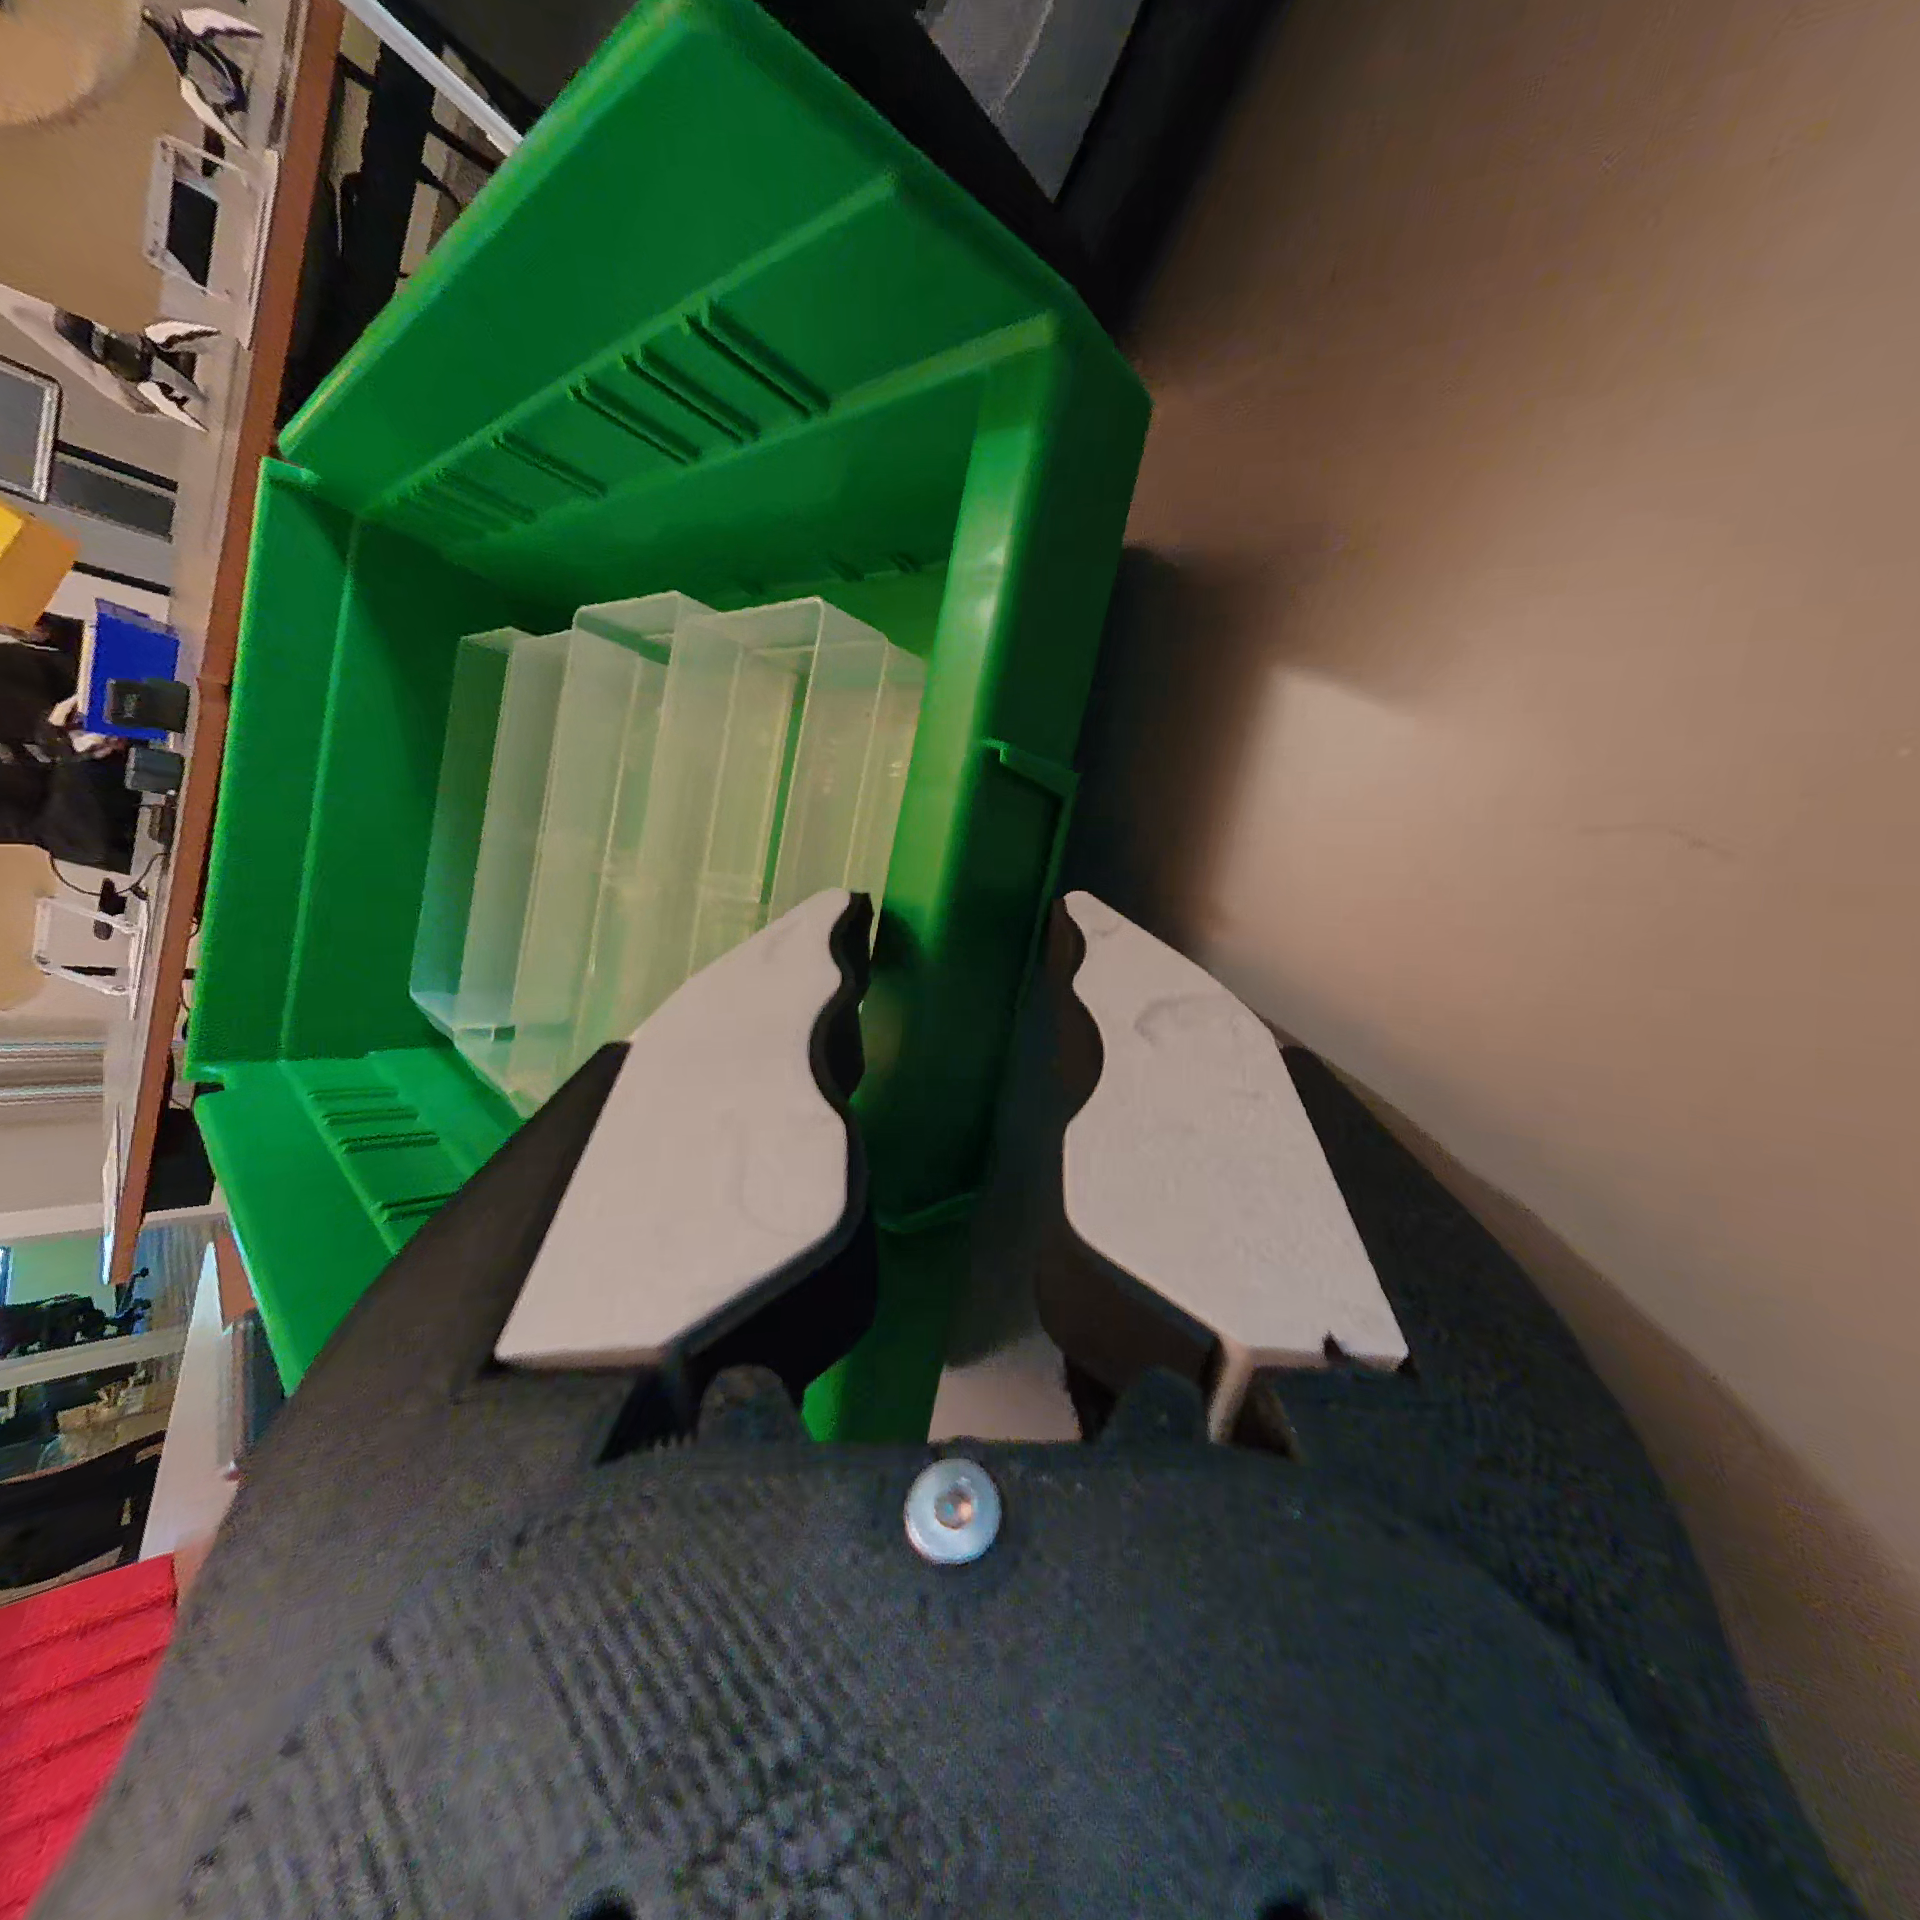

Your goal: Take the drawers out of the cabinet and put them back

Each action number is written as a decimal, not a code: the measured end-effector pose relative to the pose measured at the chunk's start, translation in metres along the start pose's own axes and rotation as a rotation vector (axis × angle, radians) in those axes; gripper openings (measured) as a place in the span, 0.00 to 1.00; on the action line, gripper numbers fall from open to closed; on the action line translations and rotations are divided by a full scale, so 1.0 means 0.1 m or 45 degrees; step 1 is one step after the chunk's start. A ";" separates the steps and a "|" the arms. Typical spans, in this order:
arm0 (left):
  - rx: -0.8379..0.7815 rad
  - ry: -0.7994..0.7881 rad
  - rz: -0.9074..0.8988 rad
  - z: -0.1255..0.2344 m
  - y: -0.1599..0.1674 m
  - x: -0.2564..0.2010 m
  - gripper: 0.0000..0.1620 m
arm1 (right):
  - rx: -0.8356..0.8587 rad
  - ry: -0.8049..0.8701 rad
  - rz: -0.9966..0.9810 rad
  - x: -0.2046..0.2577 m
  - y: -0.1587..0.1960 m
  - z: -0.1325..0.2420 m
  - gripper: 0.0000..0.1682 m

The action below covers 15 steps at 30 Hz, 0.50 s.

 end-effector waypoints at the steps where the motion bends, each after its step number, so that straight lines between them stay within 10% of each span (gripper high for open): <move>1: 0.001 0.001 0.004 -0.02 -0.02 0.01 0.21 | 0.019 0.010 -0.009 -0.01 -0.01 0.00 0.14; 10: 0.024 -0.019 0.217 -0.10 0.03 0.13 0.31 | -0.827 -0.382 -0.632 -0.05 -0.97 0.75 0.15; 15: -0.001 -0.088 0.224 0.02 0.03 0.21 0.28 | -1.057 -0.541 -0.825 0.21 -1.28 0.55 0.15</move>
Point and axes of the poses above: each gripper's, where its closed fingertips meet, z back along the fingers, y out of its underside, x = y × z across the jaws, the point moved 8 cm from there along z, back along the fingers, and after that the axes turned 11 degrees about -z, right-handed, at the moved point
